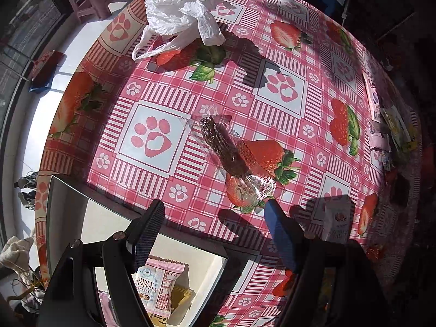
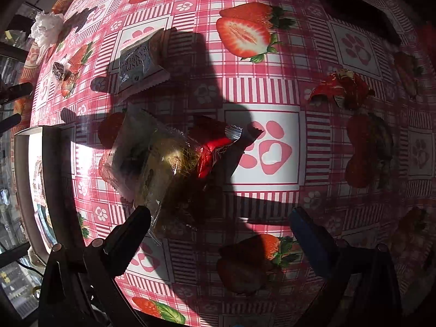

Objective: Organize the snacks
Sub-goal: 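Grasp the clear packet with a brown stick using the left tool while the right tool grasps the red wrapper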

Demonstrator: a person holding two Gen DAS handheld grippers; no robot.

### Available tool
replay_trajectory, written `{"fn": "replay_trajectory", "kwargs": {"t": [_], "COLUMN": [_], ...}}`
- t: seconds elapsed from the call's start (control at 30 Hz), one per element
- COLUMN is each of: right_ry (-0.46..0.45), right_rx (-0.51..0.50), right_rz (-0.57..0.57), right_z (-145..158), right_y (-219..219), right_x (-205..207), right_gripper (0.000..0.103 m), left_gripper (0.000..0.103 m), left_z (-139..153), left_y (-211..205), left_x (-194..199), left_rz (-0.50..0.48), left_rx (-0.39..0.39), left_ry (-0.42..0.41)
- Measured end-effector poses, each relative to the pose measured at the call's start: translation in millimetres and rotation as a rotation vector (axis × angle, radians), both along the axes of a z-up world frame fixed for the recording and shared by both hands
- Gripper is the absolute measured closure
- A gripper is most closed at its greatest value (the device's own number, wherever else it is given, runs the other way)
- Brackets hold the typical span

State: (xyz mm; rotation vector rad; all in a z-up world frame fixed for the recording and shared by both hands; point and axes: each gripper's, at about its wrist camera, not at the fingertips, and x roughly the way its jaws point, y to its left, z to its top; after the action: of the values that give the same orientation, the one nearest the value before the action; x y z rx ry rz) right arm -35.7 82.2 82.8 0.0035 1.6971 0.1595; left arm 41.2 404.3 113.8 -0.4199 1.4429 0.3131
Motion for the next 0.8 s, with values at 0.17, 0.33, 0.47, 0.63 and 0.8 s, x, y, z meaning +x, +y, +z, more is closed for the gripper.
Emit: {"fn": "replay_trajectory", "kwargs": {"t": [0.17,0.33,0.47,0.63,0.8], "right_ry": [0.026,0.043,0.047,0.043,0.032], "right_rx": [-0.01,-0.001,0.007,0.021,0.031], "right_rz": [-0.051,-0.089,-0.09,-0.102,-0.145], "right_z": [5,9,8,12,11], "right_y": [-41,-65,-73,-92,-109], "right_x": [-22,-35,-39,-27,4], "right_gripper": [0.001,0.001,0.001,0.001,0.001], "left_gripper": [0.024,0.023,0.056,0.062,0.062], "left_z": [-38,-50,-44,-43,-45], "left_y": [14,5,-14,-52,-113], "left_x": [34,46,47,24,-53], "left_rz": [0.118,0.119,0.042,-0.079,-0.237], "left_rx": [0.008,0.077,0.097,0.115,0.137], "left_ry": [0.071,0.081,0.039,0.048,0.07]}}
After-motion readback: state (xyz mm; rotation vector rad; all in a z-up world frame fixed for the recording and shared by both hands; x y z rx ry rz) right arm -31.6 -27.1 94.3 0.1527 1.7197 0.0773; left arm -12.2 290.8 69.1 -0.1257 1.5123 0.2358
